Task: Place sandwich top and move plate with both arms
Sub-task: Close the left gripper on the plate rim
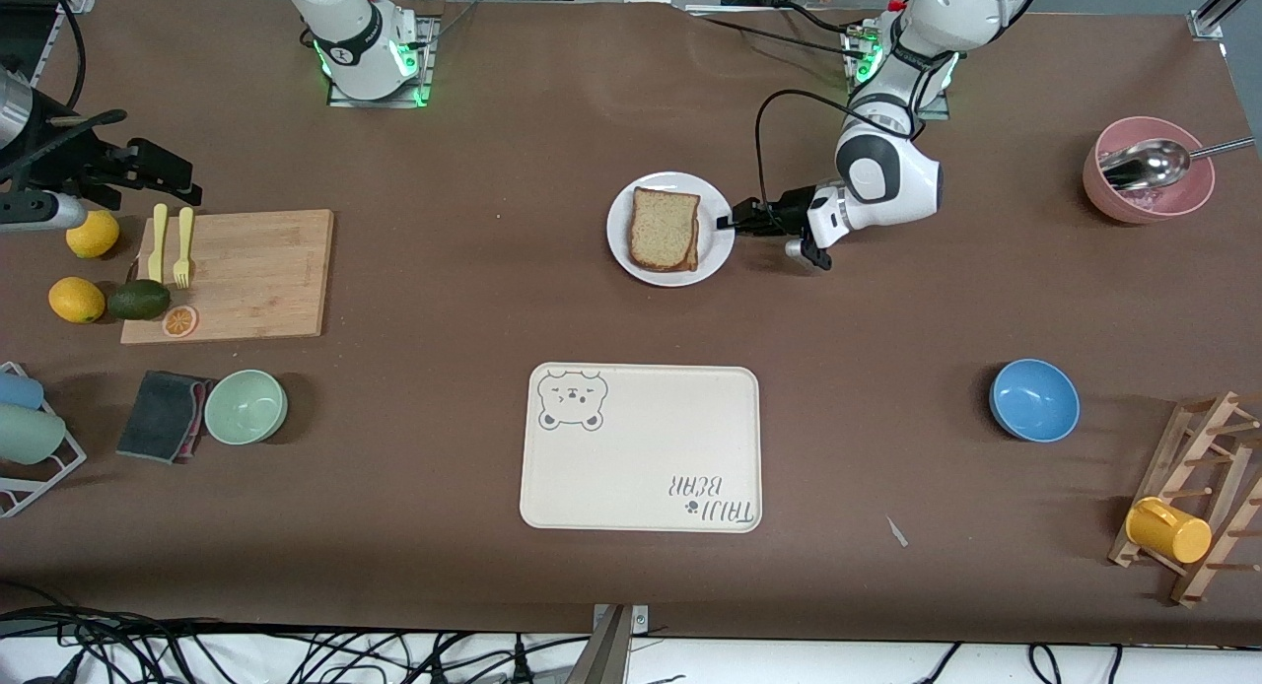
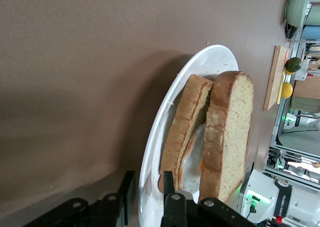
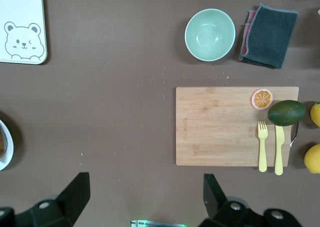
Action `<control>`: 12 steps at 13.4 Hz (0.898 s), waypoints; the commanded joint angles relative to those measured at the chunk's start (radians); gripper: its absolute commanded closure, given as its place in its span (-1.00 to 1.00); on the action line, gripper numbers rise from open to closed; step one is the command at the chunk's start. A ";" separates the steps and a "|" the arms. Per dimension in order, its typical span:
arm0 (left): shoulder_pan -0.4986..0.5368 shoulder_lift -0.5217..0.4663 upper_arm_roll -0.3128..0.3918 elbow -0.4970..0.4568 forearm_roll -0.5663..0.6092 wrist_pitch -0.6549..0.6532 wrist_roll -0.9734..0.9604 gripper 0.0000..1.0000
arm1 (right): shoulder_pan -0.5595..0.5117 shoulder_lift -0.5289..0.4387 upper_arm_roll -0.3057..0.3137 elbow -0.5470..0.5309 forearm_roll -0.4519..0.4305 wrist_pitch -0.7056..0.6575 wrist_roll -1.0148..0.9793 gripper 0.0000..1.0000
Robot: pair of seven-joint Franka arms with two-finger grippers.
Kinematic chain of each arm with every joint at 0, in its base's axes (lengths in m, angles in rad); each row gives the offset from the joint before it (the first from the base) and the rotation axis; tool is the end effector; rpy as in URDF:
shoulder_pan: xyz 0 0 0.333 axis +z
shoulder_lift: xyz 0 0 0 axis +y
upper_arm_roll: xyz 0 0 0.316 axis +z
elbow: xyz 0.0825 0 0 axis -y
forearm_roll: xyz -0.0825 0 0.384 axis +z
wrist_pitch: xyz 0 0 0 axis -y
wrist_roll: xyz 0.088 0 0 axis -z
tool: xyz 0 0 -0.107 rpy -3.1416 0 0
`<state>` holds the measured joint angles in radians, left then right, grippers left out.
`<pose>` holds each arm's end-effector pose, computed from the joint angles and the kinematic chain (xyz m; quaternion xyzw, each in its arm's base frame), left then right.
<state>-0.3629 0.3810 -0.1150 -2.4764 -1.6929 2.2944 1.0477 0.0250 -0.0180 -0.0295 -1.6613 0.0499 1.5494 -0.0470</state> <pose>0.3627 -0.2186 0.1217 0.8877 0.0235 -0.0702 0.4545 0.5434 0.0029 0.5903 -0.9984 -0.0206 0.0463 0.0264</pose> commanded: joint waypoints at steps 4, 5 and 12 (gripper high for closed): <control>-0.016 0.006 -0.005 -0.001 -0.056 0.014 0.037 0.46 | 0.001 0.003 0.000 0.023 0.002 -0.022 -0.011 -1.00; -0.016 0.006 -0.006 0.001 -0.056 0.014 0.035 0.49 | 0.001 0.003 0.000 0.023 0.002 -0.022 -0.011 -1.00; -0.025 0.015 -0.006 0.002 -0.068 0.014 0.037 0.71 | 0.001 0.001 0.002 0.023 0.002 -0.025 -0.011 -1.00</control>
<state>-0.3775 0.3905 -0.1171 -2.4764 -1.7065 2.2965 1.0481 0.0262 -0.0183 -0.0295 -1.6612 0.0499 1.5485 -0.0472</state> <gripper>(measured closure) 0.837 0.000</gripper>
